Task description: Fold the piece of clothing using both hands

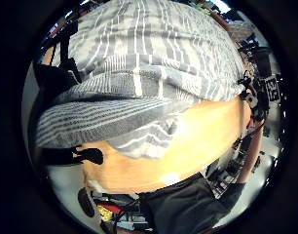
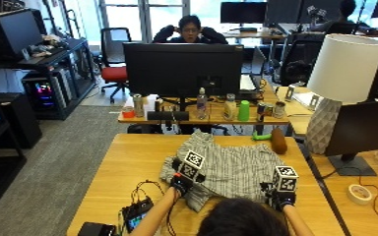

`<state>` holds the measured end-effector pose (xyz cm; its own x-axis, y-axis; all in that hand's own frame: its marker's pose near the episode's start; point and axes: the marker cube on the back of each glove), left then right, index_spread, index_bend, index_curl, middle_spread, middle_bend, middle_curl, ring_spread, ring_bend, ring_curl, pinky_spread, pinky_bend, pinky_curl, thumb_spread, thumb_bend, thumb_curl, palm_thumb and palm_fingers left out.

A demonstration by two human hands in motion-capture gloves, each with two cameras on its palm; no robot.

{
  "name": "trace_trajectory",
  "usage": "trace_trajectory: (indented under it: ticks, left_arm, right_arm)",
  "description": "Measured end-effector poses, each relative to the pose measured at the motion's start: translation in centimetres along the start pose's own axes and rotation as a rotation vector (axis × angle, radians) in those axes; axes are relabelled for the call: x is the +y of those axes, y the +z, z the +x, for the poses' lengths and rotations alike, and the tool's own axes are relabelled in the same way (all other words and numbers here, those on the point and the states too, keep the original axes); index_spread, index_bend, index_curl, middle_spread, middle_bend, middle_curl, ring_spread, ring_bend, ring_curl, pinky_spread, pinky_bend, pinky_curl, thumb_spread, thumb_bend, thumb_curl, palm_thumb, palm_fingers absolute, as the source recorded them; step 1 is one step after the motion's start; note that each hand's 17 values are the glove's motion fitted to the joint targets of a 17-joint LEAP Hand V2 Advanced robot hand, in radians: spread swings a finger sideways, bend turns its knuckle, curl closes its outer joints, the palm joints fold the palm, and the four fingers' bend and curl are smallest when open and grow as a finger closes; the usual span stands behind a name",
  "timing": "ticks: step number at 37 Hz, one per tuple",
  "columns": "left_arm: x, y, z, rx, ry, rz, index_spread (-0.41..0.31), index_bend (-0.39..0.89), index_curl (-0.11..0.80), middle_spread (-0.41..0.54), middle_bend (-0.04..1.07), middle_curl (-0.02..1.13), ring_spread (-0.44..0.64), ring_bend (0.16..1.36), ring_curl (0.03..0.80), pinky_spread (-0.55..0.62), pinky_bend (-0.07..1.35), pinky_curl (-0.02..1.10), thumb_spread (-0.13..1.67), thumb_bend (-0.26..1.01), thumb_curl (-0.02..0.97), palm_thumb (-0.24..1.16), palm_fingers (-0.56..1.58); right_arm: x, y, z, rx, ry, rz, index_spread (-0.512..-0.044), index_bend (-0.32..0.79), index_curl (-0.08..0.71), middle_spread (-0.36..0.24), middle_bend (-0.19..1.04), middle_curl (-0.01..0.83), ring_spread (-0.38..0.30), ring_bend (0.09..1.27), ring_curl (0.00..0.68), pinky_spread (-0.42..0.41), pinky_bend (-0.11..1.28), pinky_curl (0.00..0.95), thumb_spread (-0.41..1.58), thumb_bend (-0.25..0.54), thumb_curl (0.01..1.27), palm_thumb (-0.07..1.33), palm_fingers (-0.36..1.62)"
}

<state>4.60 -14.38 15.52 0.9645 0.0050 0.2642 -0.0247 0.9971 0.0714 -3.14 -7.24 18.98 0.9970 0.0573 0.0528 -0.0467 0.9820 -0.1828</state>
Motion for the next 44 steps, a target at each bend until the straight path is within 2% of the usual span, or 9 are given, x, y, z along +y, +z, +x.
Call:
trace_trajectory:
  ticks: [6, 15, 22, 26, 30, 37, 44]
  left_arm:
    - [-1.5, -2.9, -0.3, -0.07, 0.0, 0.052, -0.312, 0.19, 0.431, -0.326, 0.32, 0.47, -0.37, 0.49, 0.386, -0.49, 0.6, 0.36, 1.1, 0.05, 0.348, 0.81, 1.28]
    - [-0.9, -6.2, -1.1, -0.05, -0.029, 0.065, -0.315, 0.18, 0.445, -0.332, 0.32, 0.48, -0.37, 0.48, 0.397, -0.49, 0.59, 0.37, 1.12, 0.01, 0.35, 0.83, 1.28]
    - [-1.3, -6.8, -1.3, -0.049, -0.011, 0.063, -0.311, 0.18, 0.452, -0.334, 0.32, 0.49, -0.37, 0.48, 0.404, -0.49, 0.58, 0.37, 1.12, -0.01, 0.353, 0.84, 1.28]
    - [-0.9, -7.1, -1.4, -0.037, 0.002, 0.034, -0.31, 0.17, 0.453, -0.335, 0.32, 0.49, -0.37, 0.48, 0.407, -0.49, 0.58, 0.37, 1.13, -0.01, 0.354, 0.85, 1.28]
    - [0.2, -7.5, -1.6, 0.002, 0.059, -0.042, -0.309, 0.17, 0.455, -0.336, 0.32, 0.5, -0.37, 0.48, 0.409, -0.49, 0.58, 0.37, 1.13, -0.01, 0.357, 0.85, 1.28]
    - [2.0, -7.7, -1.9, 0.03, 0.169, -0.136, -0.306, 0.18, 0.457, -0.334, 0.31, 0.5, -0.37, 0.48, 0.414, -0.49, 0.57, 0.38, 1.12, -0.02, 0.361, 0.85, 1.27]
    - [4.1, -8.4, -2.6, 0.065, 0.27, -0.242, -0.304, 0.17, 0.459, -0.335, 0.31, 0.51, -0.37, 0.48, 0.416, -0.49, 0.56, 0.38, 1.12, -0.02, 0.365, 0.84, 1.27]
  right_arm:
    - [-0.2, 0.1, 0.2, 0.002, -0.01, 0.008, -0.278, 0.13, 0.316, -0.149, 0.25, 0.472, -0.221, 0.62, 0.449, -0.345, 0.64, 0.391, 0.95, 0.013, 0.36, 1.11, 1.22]
    - [-0.1, -0.5, 0.2, 0.012, -0.028, -0.072, -0.274, 0.11, 0.308, -0.151, 0.25, 0.484, -0.225, 0.62, 0.457, -0.348, 0.63, 0.391, 0.96, -0.009, 0.36, 1.12, 1.18]
    - [-1.9, -0.2, 0.9, 0.074, -0.035, -0.012, -0.282, 0.08, 0.283, -0.154, 0.24, 0.484, -0.223, 0.6, 0.455, -0.316, 0.61, 0.388, 0.98, -0.013, 0.36, 1.12, 1.12]
    - [-0.5, -1.6, 0.6, 0.119, -0.023, 0.047, -0.277, 0.12, 0.286, -0.158, 0.27, 0.488, -0.224, 0.6, 0.452, -0.321, 0.61, 0.385, 1.0, -0.003, 0.36, 1.13, 1.26]
    - [-0.8, -1.9, 0.9, 0.108, -0.059, -0.007, -0.271, 0.15, 0.302, -0.161, 0.3, 0.493, -0.227, 0.61, 0.451, -0.33, 0.6, 0.386, 1.02, -0.007, 0.36, 1.14, 1.31]
    - [-6.0, -0.1, 3.3, 0.132, -0.141, -0.076, -0.265, 0.16, 0.326, -0.165, 0.32, 0.495, -0.227, 0.63, 0.454, -0.328, 0.6, 0.389, 1.04, -0.012, 0.35, 1.14, 1.32]
    - [-1.7, -3.6, 2.4, 0.187, -0.191, -0.167, -0.263, 0.16, 0.346, -0.166, 0.32, 0.494, -0.227, 0.63, 0.454, -0.327, 0.6, 0.394, 1.05, -0.012, 0.34, 1.14, 1.31]
